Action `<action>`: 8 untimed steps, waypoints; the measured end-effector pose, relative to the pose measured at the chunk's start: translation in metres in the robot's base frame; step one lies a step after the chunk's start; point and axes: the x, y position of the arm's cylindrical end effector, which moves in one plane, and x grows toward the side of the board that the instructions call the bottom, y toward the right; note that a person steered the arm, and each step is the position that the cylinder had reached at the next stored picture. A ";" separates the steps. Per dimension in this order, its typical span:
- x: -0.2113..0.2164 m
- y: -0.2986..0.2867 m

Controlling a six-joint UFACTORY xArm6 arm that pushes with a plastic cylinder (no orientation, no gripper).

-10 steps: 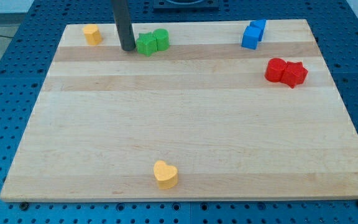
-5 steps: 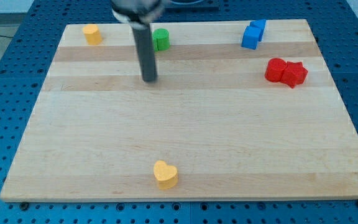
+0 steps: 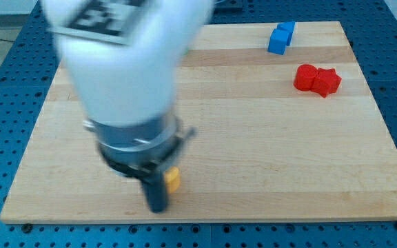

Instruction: Push the heart into the hexagon

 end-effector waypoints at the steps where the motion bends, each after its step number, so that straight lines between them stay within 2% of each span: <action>1: -0.048 0.016; 2: -0.015 0.002; 3: -0.023 0.065; 5: -0.135 0.059; 7: -0.212 0.118; 8: -0.259 0.054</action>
